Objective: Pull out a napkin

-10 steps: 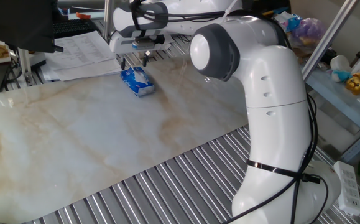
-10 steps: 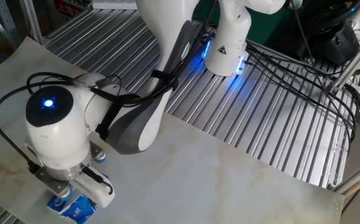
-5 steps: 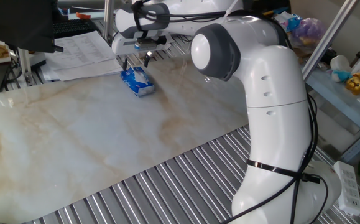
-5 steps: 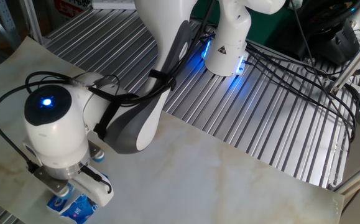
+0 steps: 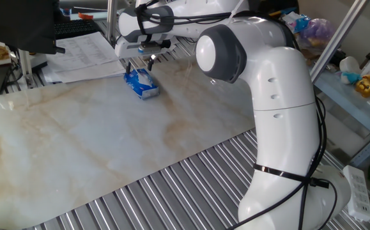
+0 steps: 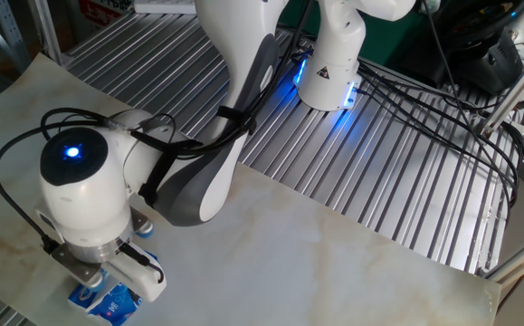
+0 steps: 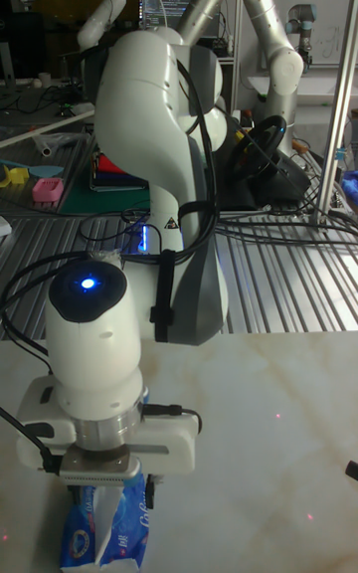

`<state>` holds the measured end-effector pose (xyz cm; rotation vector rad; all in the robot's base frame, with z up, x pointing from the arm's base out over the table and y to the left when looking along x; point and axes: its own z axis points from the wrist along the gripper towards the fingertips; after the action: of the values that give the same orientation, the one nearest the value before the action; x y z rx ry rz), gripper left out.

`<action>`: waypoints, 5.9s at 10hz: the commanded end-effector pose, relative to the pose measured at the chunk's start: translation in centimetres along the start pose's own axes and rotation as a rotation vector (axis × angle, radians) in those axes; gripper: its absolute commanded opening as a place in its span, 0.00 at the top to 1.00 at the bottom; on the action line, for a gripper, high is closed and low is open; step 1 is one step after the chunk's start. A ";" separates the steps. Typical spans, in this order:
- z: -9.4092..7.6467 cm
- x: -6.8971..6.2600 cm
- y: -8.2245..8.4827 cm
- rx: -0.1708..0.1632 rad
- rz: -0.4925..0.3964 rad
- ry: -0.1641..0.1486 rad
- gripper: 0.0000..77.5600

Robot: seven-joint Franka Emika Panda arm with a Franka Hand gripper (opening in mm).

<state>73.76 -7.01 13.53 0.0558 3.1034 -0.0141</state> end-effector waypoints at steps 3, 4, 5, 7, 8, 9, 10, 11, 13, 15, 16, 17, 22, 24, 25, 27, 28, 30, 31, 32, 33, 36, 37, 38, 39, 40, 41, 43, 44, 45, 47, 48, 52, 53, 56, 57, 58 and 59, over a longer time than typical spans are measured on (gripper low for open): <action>-0.1 0.0 -0.1 0.001 -0.005 -0.006 0.00; -0.1 0.0 -0.1 0.002 -0.005 -0.006 0.00; 0.0 0.0 -0.1 0.002 -0.004 -0.006 0.00; 0.2 0.0 -0.1 0.002 -0.004 -0.006 0.00; 0.4 0.0 -0.1 0.002 -0.004 -0.007 0.00; 0.5 0.0 -0.1 0.002 -0.004 -0.010 0.00; 0.5 0.0 -0.1 0.002 -0.005 -0.010 0.00; 0.6 0.0 -0.1 0.002 -0.006 -0.009 0.00; 0.6 0.0 -0.1 0.002 -0.010 -0.009 0.00; 0.6 0.0 -0.1 0.004 -0.014 -0.009 0.00; 0.6 0.0 -0.1 0.005 -0.016 -0.009 0.00; 0.7 0.0 -0.1 0.006 -0.019 -0.009 0.00; 0.8 0.0 -0.1 0.006 -0.039 -0.010 0.00; 0.8 0.0 -0.1 0.006 -0.040 -0.011 0.99; 0.8 0.0 -0.1 0.006 -0.040 -0.011 0.99; 0.8 0.0 -0.1 0.006 -0.040 -0.011 0.99; 0.8 0.0 -0.1 0.006 -0.040 -0.011 0.99; 0.8 0.0 -0.1 0.006 -0.040 -0.011 0.99; 0.8 0.0 -0.1 0.006 -0.040 -0.011 0.99; 0.8 0.0 -0.1 0.006 -0.040 -0.011 0.99; 0.8 0.0 -0.1 0.006 -0.040 -0.011 0.99; 0.8 0.0 -0.1 0.006 -0.040 -0.011 0.99; 0.8 0.0 -0.1 0.006 -0.040 -0.011 0.99; 0.8 0.0 -0.1 0.006 -0.040 -0.011 0.99; 0.8 0.0 -0.1 0.010 -0.054 -0.007 0.99; 0.8 0.0 -0.1 0.008 -0.055 -0.002 0.99; 0.6 0.0 -0.1 0.008 -0.061 0.009 0.99; 0.0 0.0 -0.1 0.005 -0.059 0.027 0.99; -0.5 0.0 -0.2 0.002 -0.055 0.036 0.99; -0.6 0.0 -0.2 -0.004 -0.054 0.040 0.99; -1.0 -0.1 -0.2 -0.004 -0.054 0.044 0.99; -1.2 -0.1 -0.2 -0.004 -0.055 0.048 0.99; -3.2 -0.2 -0.4 -0.019 -0.056 0.058 0.99; -4.2 -0.1 -0.4 -0.020 -0.049 0.060 0.99; -5.9 0.1 -0.3 -0.018 -0.043 0.069 0.99; -6.3 0.2 -0.2 -0.020 -0.043 0.067 0.99; -6.5 0.3 -0.1 -0.023 -0.042 0.060 0.99; -6.9 0.3 -0.1 -0.027 -0.047 0.053 0.99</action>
<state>73.20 -7.09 19.94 -0.0138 3.1676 0.0220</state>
